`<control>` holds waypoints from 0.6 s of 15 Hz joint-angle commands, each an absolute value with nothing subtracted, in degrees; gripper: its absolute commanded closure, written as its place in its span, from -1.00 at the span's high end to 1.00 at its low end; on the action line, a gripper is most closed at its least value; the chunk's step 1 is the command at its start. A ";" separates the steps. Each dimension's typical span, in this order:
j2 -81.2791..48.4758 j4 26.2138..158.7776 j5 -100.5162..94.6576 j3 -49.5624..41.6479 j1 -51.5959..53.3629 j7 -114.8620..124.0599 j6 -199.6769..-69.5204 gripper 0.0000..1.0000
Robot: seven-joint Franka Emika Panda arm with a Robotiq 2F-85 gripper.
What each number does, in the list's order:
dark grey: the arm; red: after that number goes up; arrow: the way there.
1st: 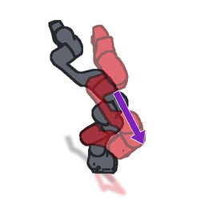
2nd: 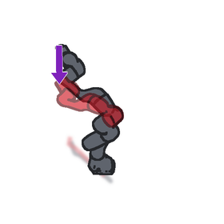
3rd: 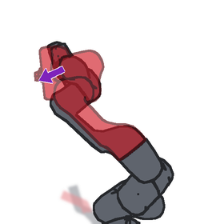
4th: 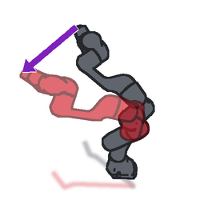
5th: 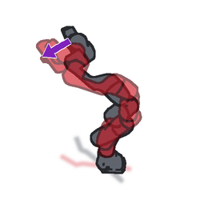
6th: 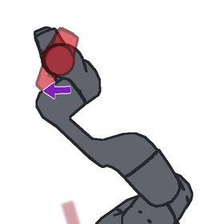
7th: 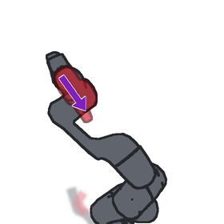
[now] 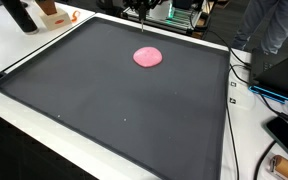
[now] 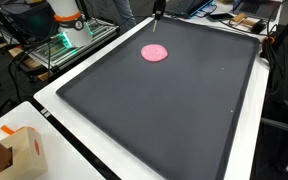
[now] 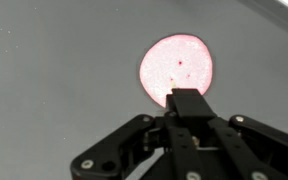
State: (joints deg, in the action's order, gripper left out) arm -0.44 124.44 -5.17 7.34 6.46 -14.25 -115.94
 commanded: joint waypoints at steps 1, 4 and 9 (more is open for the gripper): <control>-2.66 120.58 -13.61 10.19 9.75 -5.31 -109.87 -0.94; -5.68 117.30 -19.22 12.66 12.74 1.75 -105.46 -0.94; -11.82 112.45 -25.67 14.60 17.49 11.80 -101.10 -0.94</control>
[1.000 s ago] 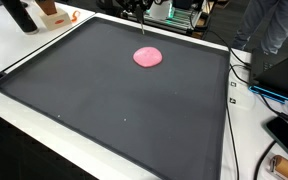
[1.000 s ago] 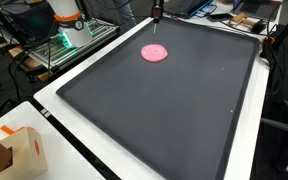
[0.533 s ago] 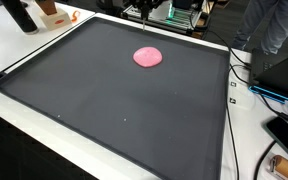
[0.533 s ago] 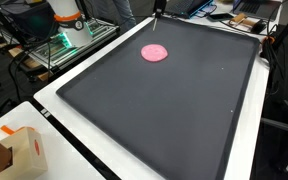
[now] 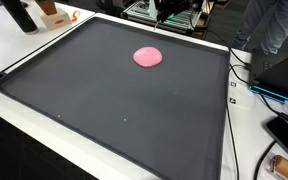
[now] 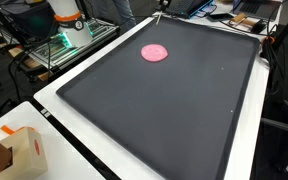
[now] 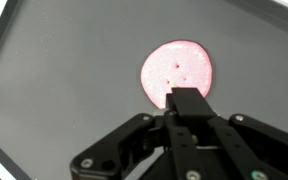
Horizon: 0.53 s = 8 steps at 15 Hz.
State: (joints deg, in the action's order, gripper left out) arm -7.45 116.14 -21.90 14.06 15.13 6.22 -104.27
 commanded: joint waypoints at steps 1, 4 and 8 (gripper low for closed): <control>-13.06 111.57 -26.51 14.65 18.36 13.19 -100.45 -0.94; -16.85 109.23 -29.84 14.33 21.03 17.76 -99.59 -0.94; -21.34 106.17 -33.49 13.45 24.06 23.21 -97.81 -0.94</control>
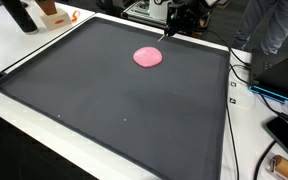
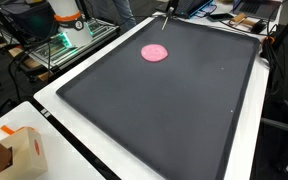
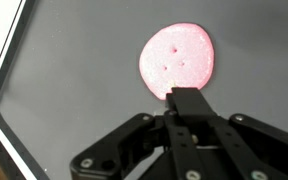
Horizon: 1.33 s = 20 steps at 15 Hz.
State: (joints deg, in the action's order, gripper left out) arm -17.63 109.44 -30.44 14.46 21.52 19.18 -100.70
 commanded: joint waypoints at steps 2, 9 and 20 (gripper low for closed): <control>-23.33 104.60 -34.65 13.10 25.28 25.31 -96.42 -0.94; -28.85 99.98 -35.19 11.83 28.51 30.31 -91.85 -0.94; -32.92 96.19 -34.23 10.20 29.72 31.96 -89.75 -0.94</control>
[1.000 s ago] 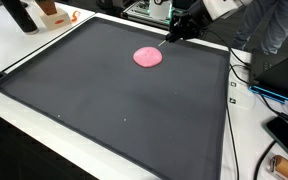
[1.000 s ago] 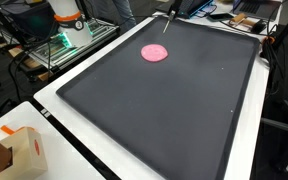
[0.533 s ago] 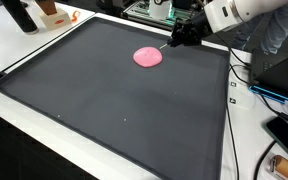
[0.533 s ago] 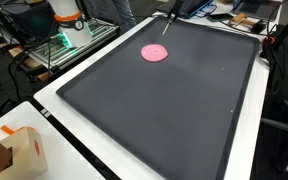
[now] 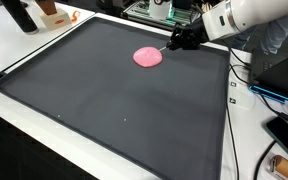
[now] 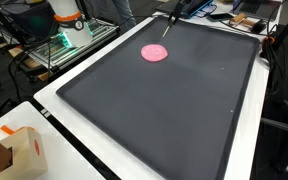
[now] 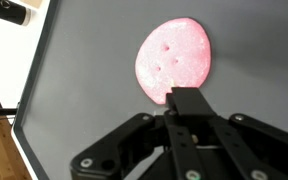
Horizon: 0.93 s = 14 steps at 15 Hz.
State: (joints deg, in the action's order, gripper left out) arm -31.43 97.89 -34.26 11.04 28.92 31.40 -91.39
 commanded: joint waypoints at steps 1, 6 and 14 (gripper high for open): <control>-33.06 96.03 -34.14 10.09 29.63 31.88 -89.80 -0.94; -32.91 96.23 -33.61 9.67 28.99 31.15 -90.36 -0.94; -31.40 97.13 -32.90 9.38 27.30 29.33 -91.81 -0.94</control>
